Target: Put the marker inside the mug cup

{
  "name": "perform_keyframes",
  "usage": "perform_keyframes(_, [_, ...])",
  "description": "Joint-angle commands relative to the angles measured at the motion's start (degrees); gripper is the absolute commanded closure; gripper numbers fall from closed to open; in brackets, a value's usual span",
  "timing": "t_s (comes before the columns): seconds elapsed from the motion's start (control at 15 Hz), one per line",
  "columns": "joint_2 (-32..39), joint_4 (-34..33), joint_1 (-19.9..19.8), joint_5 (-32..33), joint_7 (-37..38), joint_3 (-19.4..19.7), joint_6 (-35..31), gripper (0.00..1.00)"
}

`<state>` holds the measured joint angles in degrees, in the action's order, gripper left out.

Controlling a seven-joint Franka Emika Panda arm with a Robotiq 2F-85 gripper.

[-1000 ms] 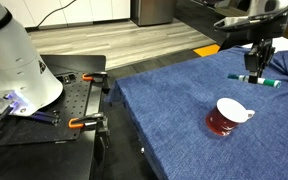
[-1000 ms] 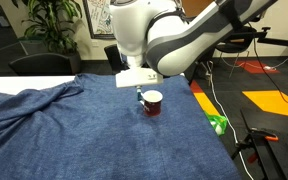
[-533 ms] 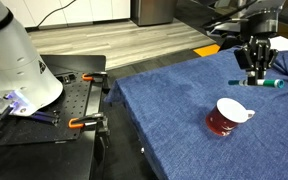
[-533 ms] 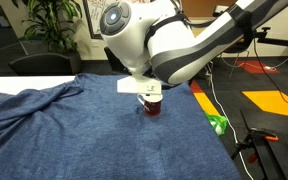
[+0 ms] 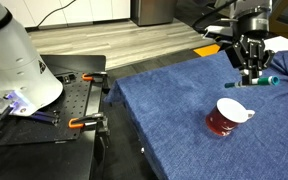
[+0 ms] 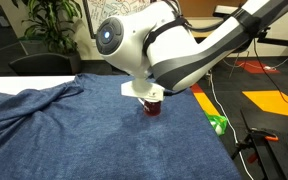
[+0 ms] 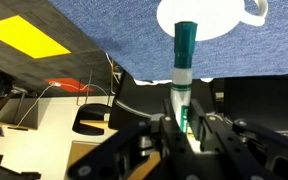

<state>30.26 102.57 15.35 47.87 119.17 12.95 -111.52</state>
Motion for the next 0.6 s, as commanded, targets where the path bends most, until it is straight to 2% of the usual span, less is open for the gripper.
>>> perform_keyframes(0.0, [0.2,-0.7,-3.4,5.7,3.1,-2.4,-0.5,0.95])
perform_keyframes(0.2, [0.9,-1.3,-6.1,8.6,2.9,-3.8,-1.7,0.95])
perform_keyframes(0.53, [2.7,-2.5,-9.5,7.6,1.5,-6.2,-3.6,0.95])
